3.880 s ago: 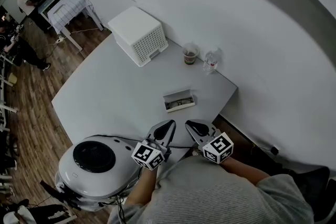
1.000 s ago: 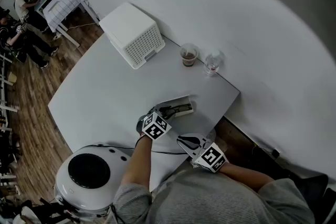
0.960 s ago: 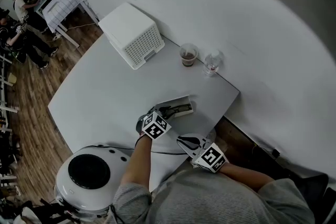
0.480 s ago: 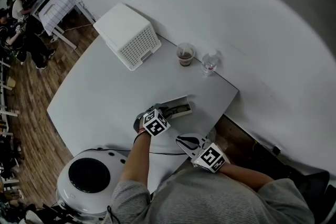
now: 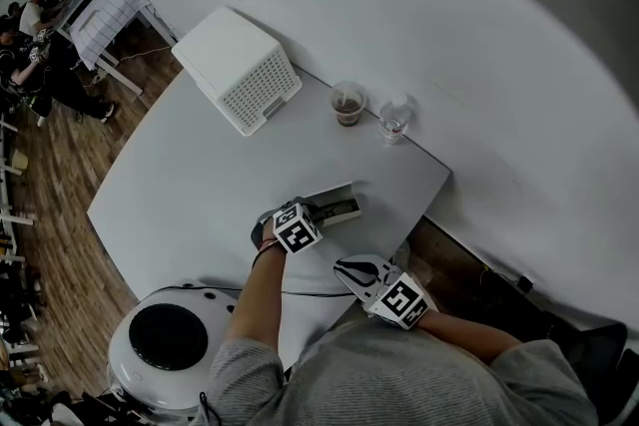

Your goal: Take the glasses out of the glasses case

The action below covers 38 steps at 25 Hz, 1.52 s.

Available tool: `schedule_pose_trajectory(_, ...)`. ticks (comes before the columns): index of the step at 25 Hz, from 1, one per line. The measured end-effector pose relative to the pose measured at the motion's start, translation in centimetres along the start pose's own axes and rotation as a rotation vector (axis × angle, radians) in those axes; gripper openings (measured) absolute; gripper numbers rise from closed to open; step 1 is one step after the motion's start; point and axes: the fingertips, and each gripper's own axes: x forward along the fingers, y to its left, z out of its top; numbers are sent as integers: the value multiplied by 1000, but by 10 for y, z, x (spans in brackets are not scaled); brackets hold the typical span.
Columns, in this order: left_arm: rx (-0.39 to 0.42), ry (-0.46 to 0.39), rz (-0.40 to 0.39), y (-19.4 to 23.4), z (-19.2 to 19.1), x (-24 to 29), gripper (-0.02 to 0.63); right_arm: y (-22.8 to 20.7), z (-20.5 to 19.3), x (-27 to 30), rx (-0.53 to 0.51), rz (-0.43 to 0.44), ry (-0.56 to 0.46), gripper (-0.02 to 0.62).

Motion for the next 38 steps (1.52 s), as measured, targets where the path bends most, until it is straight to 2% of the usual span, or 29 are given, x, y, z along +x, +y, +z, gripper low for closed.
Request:
schedule_pose_trajectory(3,7,30,-27,3,-5,4,126,-2,-2,-1,3,-4,1,21)
schedule_pose_trajectory(9,3,65,-131,-5,-8,5,121,-3,-3,-3,9,-10,1,21)
schedule_pose_trajectory(16,7,79,-150,-4,-10,6,92,-8,-2,-2,8,-19,1,21)
schedule_pose_trajectory(26,-10,72,-123,-6,-6,-1,66,-11,4,4,-3,-34,-2,21)
schedule_pose_trajectory(38,-26,32,-19,-11,1,-9,34,-8,6,3,-7,-48,-7,21)
